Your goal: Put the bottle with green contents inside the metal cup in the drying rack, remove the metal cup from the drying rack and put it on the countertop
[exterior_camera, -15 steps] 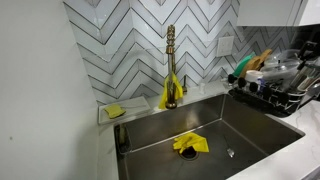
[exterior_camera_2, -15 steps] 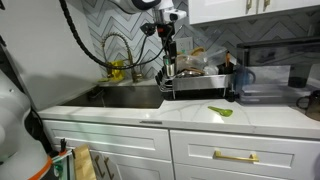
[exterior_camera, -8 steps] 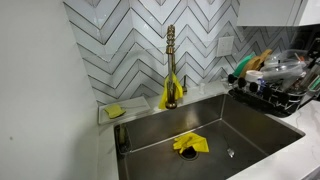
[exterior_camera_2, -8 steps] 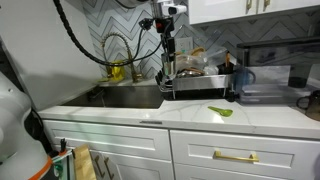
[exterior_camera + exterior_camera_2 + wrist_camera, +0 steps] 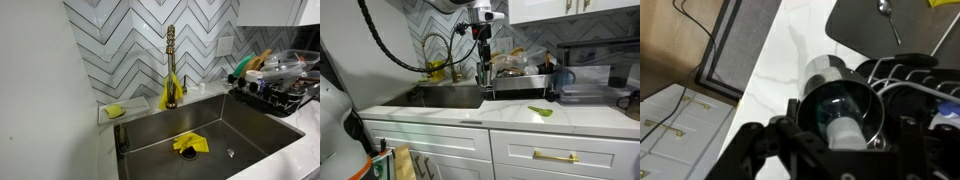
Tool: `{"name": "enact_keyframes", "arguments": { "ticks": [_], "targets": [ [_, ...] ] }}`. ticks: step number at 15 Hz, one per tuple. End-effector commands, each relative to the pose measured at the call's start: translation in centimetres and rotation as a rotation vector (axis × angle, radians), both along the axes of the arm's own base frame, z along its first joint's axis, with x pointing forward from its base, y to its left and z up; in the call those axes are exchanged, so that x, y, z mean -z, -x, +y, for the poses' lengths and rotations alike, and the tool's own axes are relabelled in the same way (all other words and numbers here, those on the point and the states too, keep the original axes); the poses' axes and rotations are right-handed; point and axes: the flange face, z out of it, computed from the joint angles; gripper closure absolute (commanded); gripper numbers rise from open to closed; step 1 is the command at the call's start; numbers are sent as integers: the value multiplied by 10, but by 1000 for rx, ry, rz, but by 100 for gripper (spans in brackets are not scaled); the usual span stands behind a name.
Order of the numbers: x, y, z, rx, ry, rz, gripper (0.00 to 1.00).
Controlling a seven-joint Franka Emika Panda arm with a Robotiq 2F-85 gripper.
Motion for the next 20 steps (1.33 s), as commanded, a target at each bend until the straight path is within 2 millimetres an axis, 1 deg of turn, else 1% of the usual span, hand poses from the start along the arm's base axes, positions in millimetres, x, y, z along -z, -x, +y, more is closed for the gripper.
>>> {"name": "enact_keyframes", "arguments": {
  "ticks": [1, 7, 11, 15, 20],
  "targets": [
    [29, 23, -9, 61, 41, 10, 50],
    [79, 32, -27, 116, 71, 22, 50],
    [99, 37, -31, 156, 94, 28, 50],
    [106, 38, -34, 192, 128, 7, 50],
    [114, 36, -31, 250, 134, -30, 50]
  ]
}}
